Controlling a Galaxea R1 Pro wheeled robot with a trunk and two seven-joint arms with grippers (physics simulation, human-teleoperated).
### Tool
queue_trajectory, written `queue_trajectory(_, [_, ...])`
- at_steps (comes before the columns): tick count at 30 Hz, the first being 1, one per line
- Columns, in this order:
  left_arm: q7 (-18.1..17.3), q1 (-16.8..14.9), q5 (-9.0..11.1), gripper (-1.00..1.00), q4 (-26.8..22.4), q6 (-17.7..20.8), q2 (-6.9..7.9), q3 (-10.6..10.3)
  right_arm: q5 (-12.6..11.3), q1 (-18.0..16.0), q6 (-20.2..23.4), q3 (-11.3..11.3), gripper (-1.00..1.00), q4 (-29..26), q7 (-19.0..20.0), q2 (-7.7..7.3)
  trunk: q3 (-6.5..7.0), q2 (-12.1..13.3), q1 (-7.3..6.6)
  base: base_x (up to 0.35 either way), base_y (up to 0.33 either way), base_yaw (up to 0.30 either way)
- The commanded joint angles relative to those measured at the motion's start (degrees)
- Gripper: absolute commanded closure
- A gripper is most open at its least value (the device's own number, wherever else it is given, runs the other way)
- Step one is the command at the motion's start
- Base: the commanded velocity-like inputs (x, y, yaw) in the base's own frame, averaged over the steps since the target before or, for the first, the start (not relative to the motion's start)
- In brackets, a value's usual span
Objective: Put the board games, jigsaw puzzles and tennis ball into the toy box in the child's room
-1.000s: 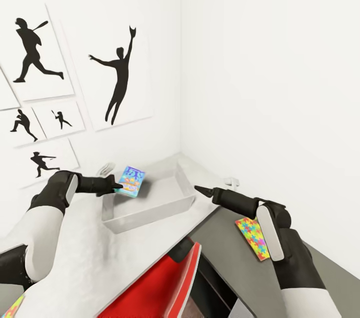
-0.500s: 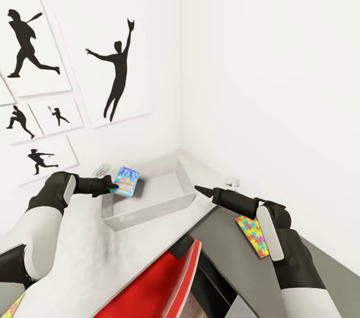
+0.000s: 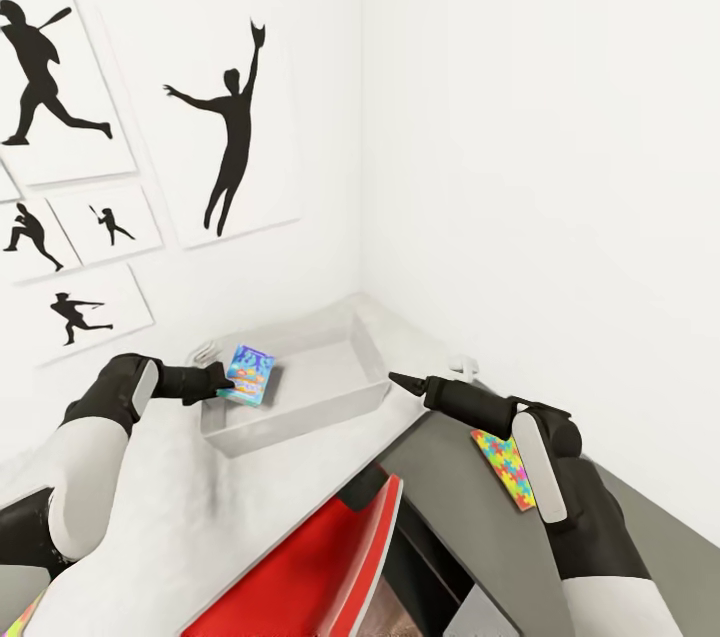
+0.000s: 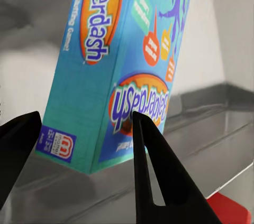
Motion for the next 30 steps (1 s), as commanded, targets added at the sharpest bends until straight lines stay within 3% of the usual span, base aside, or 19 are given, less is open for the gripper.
queue_trajectory(1, [-0.42,-0.08,-0.5,1.0,0.0,0.24,-0.05,0.45,0.06,-0.06,0.34,-0.15,-1.0,-0.02,0.24,0.08,-0.22,-0.13,0.03,0.0,0.0,0.0])
queue_trajectory(14, [0.84,-0.08,-0.25,1.0,0.12,0.02,-0.65,0.73,0.13,-0.06,0.1,-0.01,-1.0,-0.02,0.28,0.14,-1.4,-0.13,0.03,0.0,0.0,0.0])
queue_trajectory(30, [0.88,-0.08,-0.21,1.0,0.06,0.02,-0.96,0.73,0.35,-0.06,-0.19,0.02,-1.0,0.5,-0.15,0.14,-1.51,-0.13,0.03,0.0,0.0,0.0])
